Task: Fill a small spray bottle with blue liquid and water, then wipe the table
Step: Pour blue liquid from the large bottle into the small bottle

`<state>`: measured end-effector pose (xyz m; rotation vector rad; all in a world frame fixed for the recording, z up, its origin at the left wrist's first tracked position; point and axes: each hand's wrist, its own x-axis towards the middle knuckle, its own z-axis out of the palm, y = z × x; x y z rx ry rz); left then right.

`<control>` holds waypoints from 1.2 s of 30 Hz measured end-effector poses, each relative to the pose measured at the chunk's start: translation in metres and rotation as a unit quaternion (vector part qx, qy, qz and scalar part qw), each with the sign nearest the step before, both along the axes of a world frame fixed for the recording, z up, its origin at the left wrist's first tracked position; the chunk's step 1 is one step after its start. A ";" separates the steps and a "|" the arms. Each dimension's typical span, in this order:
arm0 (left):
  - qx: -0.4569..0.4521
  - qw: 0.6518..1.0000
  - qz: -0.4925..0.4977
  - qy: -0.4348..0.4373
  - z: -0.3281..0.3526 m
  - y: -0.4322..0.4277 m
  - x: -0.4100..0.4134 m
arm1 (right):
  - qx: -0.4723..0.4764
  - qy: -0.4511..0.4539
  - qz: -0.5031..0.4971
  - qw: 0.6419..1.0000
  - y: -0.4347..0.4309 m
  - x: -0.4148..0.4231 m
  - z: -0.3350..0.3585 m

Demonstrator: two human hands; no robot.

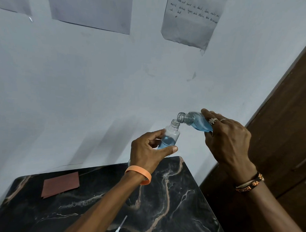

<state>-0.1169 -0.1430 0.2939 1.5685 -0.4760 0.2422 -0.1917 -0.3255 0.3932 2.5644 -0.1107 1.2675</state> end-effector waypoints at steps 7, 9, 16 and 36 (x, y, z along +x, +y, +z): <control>-0.004 1.000 0.002 -0.013 0.002 0.000 0.000 | -0.002 -0.007 0.002 1.000 0.000 0.000 0.000; -0.003 1.000 0.000 -0.016 0.003 0.001 -0.001 | -0.002 -0.004 0.003 1.000 0.000 0.000 0.000; -0.002 1.000 0.000 -0.020 0.005 0.001 -0.003 | 0.000 -0.004 0.002 1.000 0.001 -0.002 0.002; -0.009 1.000 -0.006 -0.019 0.007 0.002 -0.005 | -0.007 -0.010 -0.001 1.000 0.001 -0.003 0.001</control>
